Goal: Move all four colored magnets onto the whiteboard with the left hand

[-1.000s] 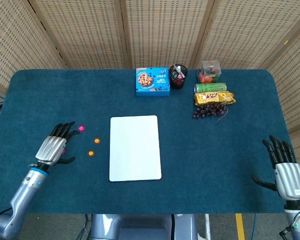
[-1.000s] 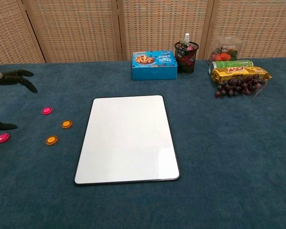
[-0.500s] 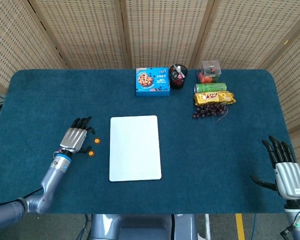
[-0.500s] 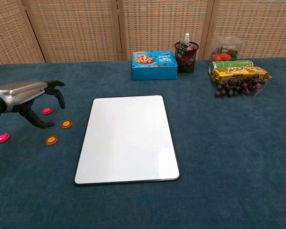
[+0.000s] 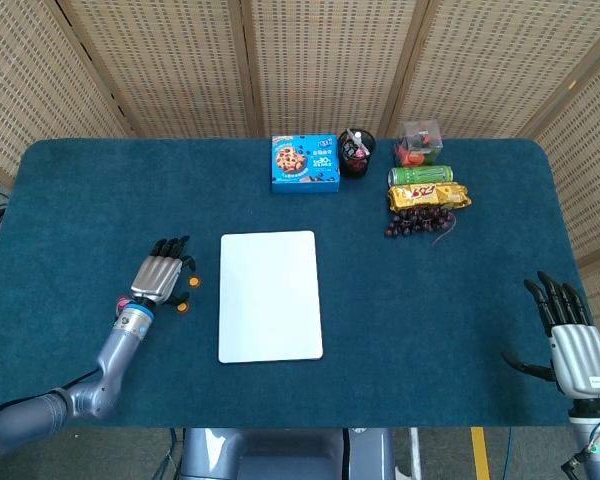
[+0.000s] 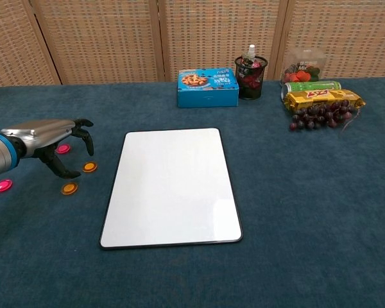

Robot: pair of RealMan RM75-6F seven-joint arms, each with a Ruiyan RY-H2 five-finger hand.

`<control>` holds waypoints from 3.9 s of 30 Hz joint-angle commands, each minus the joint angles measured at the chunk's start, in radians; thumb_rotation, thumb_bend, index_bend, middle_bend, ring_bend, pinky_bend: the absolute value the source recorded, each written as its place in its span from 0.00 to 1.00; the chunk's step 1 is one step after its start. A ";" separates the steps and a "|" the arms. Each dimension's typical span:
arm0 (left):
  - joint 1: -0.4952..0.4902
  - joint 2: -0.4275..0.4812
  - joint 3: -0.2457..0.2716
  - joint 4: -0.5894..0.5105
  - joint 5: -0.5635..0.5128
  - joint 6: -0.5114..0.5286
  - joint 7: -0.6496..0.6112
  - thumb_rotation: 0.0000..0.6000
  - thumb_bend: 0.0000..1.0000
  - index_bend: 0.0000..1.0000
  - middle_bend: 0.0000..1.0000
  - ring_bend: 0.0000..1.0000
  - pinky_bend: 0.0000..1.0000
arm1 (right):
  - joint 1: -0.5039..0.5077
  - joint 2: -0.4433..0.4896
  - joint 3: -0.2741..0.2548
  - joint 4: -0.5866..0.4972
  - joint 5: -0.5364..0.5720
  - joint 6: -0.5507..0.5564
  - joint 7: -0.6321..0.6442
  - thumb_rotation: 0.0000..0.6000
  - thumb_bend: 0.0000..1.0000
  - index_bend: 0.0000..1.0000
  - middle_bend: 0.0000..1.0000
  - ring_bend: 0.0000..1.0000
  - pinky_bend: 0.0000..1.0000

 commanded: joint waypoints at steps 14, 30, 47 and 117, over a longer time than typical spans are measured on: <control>-0.042 -0.040 0.001 0.048 -0.057 -0.035 0.025 1.00 0.34 0.40 0.00 0.00 0.00 | 0.001 0.004 0.000 -0.005 0.005 -0.008 0.006 1.00 0.16 0.00 0.00 0.00 0.00; -0.057 -0.003 -0.013 -0.017 -0.098 -0.007 0.046 1.00 0.38 0.56 0.00 0.00 0.00 | 0.004 0.009 -0.001 -0.010 0.008 -0.018 0.019 1.00 0.16 0.00 0.00 0.00 0.00; -0.215 -0.118 -0.086 0.003 -0.249 0.003 0.169 1.00 0.37 0.56 0.00 0.00 0.00 | 0.006 0.014 0.001 -0.016 0.021 -0.032 0.032 1.00 0.16 0.00 0.00 0.00 0.00; 0.096 0.055 0.152 -0.051 0.180 0.076 -0.150 1.00 0.36 0.40 0.00 0.00 0.00 | 0.005 0.021 -0.003 -0.029 0.021 -0.038 0.026 1.00 0.16 0.00 0.00 0.00 0.00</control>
